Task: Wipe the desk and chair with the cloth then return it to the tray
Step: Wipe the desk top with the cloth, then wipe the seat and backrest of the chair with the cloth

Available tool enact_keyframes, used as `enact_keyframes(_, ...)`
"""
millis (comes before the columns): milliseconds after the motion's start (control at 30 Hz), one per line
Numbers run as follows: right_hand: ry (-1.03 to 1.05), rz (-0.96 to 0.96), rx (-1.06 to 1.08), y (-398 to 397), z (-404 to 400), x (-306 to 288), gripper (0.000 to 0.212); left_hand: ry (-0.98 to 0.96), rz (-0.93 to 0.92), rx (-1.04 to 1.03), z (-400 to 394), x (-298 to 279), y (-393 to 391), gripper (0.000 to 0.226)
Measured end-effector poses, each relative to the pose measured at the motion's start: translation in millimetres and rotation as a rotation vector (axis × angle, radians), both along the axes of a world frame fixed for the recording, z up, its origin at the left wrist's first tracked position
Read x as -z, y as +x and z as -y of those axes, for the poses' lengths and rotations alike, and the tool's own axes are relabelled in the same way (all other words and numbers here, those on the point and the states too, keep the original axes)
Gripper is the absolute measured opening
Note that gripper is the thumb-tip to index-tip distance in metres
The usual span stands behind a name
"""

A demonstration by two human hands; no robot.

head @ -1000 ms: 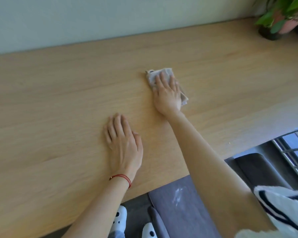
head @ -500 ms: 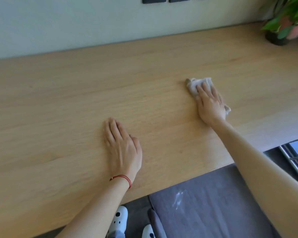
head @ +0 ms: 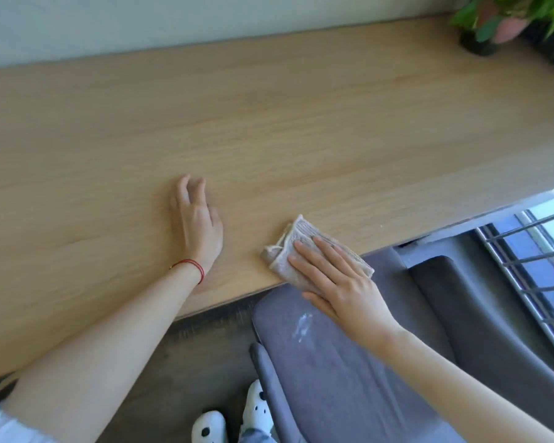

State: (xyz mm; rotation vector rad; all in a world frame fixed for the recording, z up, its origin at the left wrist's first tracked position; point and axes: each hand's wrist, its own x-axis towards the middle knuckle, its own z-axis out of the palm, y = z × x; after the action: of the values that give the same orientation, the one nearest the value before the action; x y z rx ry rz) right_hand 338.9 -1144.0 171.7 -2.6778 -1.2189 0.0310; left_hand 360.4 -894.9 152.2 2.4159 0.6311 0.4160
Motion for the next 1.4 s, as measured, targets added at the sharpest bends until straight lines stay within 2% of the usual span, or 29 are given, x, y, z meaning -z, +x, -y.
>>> enact_keyframes(167, 0.062, 0.068, 0.11, -13, -14, -3, 0.052, 0.126, 0.056, 0.269, 7, -13, -15, 0.04)
enact_keyframes(267, 0.224, -0.002, 0.256, -19, -22, -17, 0.045, 0.194, 0.147, 0.361, 24, -28, -34, 0.038)
enact_keyframes(400, 0.777, -0.336, 0.644, -47, -12, -19, 0.028, 0.191, 0.218, 0.478, 62, -35, -70, 0.028)
enact_keyframes(467, 0.956, -0.494, 0.79, -72, 0, -10, 0.025, 0.165, 0.202, 0.541, 76, -26, -93, 0.025)
enact_keyframes(567, 1.214, -0.948, 0.967, -105, 19, 13, 0.022, 0.066, 0.105, 0.586, 93, -3, -125, 0.021)
enact_keyframes(633, 1.259, -1.218, 1.083, -119, 30, 33, 0.022, 0.021, -0.041, 0.553, 103, 24, -143, 0.017)
enact_keyframes(700, 1.207, -1.306, 1.154, -126, 39, 63, 0.02, -0.036, -0.267, 0.44, 112, 59, -157, 0.019)
enact_keyframes(767, 1.171, -1.253, 1.147, -130, 44, 94, 0.016, -0.113, -0.501, 0.246, 123, 94, -170, 0.035)
enact_keyframes(833, 1.149, -1.185, 1.15, -130, 47, 119, 0.01, -0.197, -0.581, 0.063, 135, 124, -178, 0.043)
enact_keyframes(933, 1.038, -1.072, 1.151, -128, 50, 152, 0.007, -0.338, -0.472, -0.17, 154, 156, -181, 0.04)
enact_keyframes(1033, 0.795, -0.889, 1.261, -116, 56, 179, 0.012, -0.366, -0.289, -0.398, 168, 171, -179, 0.034)
enact_keyframes(1133, 0.742, -0.785, 1.303, -96, 52, 200, 0.011, -0.311, -0.243, -0.417, 171, 177, -176, 0.033)
enact_keyframes(1167, 0.707, -0.714, 1.24, -89, 48, 207, 0.016, -0.296, -0.242, -0.419, 171, 178, -175, 0.034)
enact_keyframes(1267, 0.42, -0.392, 0.88, -74, 37, 229, 0.039, -0.266, -0.25, -0.414, 170, 178, -176, 0.035)
enact_keyframes(1300, 0.302, -0.355, 0.763, -72, 34, 238, 0.045, -0.265, -0.254, -0.413, 170, 178, -176, 0.035)
enact_keyframes(1400, -0.025, -0.43, 0.54, -85, 28, 259, 0.055, -0.262, -0.267, -0.418, 170, 178, -176, 0.035)
